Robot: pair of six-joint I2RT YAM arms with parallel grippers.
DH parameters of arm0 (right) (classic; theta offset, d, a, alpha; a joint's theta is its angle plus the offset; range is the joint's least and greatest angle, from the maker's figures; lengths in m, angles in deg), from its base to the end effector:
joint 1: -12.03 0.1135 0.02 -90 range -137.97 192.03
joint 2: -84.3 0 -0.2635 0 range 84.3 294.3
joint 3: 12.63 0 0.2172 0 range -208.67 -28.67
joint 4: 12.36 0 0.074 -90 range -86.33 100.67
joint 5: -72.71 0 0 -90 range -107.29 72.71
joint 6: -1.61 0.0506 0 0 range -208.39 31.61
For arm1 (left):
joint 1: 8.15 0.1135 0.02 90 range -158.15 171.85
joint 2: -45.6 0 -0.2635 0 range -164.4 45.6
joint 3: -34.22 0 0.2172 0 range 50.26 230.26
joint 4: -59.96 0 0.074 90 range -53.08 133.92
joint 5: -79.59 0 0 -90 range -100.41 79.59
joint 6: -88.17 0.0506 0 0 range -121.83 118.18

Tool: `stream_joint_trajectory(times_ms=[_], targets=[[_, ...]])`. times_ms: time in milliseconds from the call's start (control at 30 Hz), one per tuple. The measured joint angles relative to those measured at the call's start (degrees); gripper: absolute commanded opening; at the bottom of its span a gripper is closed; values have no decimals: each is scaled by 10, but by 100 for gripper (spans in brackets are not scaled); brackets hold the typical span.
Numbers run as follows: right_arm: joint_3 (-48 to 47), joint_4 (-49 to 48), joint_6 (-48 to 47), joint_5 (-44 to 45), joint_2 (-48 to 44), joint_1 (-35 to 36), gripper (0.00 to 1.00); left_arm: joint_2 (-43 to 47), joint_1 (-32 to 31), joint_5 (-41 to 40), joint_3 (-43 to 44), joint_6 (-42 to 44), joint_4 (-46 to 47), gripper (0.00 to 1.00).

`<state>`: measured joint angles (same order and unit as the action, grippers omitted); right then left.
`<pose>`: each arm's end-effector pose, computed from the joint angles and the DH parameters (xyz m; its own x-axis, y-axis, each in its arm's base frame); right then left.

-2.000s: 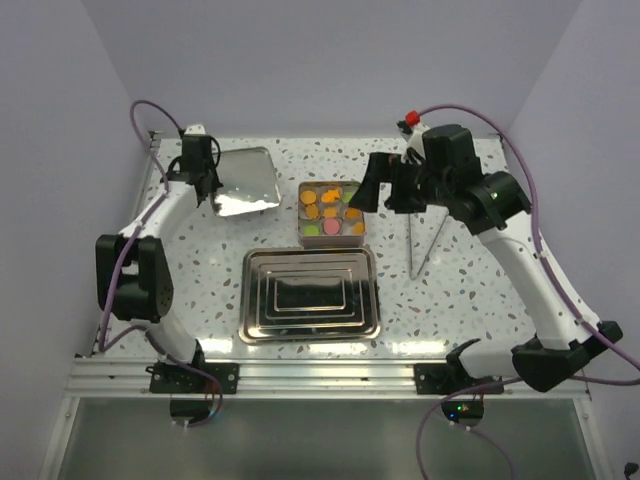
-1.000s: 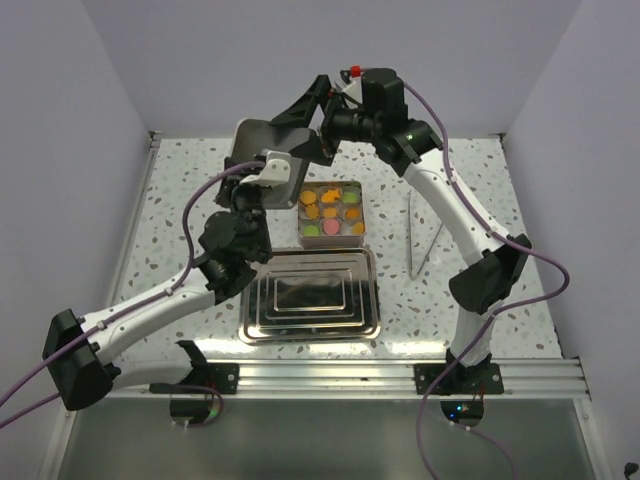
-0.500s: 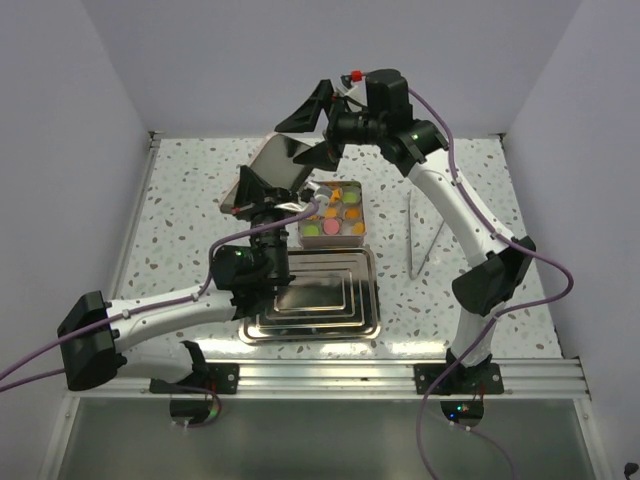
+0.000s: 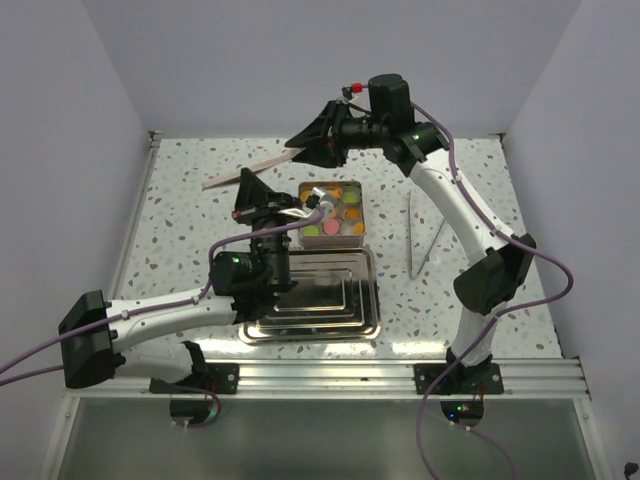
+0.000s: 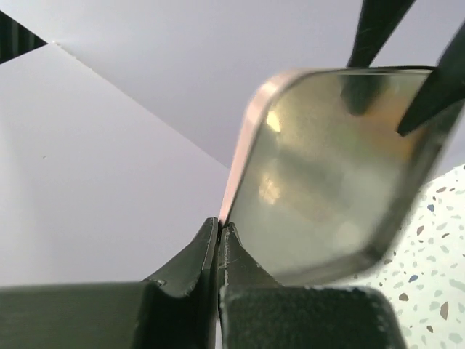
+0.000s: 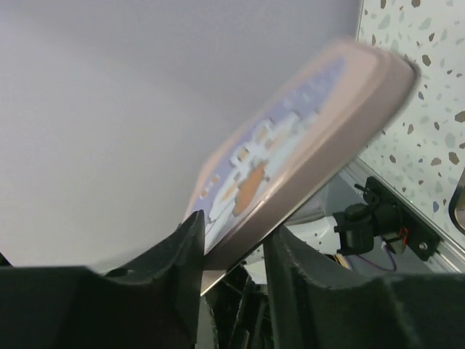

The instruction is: Pack the cookies

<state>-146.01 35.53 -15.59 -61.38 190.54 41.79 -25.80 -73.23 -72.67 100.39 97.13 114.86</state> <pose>0.3212 0.2242 0.4265 -0.9711 0.2351 -0.0410 0.0214 0.2569 0.9662 0.1314 -0.1765 0.4178 0.1285 0.8145 -0.5657 -0.3454 0.5715 0.7444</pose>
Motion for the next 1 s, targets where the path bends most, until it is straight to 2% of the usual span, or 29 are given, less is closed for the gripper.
stream_joint_trajectory(times_ms=[67, 100, 233, 467, 667, 733, 767, 867, 1000], targets=[[5, -3, 15, -9, 0, -1, 26, 0, 0, -6, 0, 3, -1, 0], [5, -7, 24, -14, 0, -1, 18, 0, 0, -10, 0, 3, -1, 0], [5, -38, 54, -24, -1, -1, 9, 0, 0, -26, 0, 7, -3, 0], [6, -84, 82, -18, -1, 0, 0, 1, -8, -32, 0, 7, -2, 17], [-44, -105, 94, -16, 38, 1, 0, 12, -25, -49, 0, -23, -30, 31], [-57, -106, 96, -17, 49, -1, 0, 25, -31, -57, 9, -66, -101, 36], [-58, -106, 94, -14, 52, -5, 0, 32, -34, -59, 19, -98, -145, 42], [-58, -105, 85, -3, 59, -37, 0, 56, -40, -55, 85, -232, -332, 55], [-44, -107, 68, 10, 59, -102, 0, 82, -41, -30, 165, -393, -531, 64]])
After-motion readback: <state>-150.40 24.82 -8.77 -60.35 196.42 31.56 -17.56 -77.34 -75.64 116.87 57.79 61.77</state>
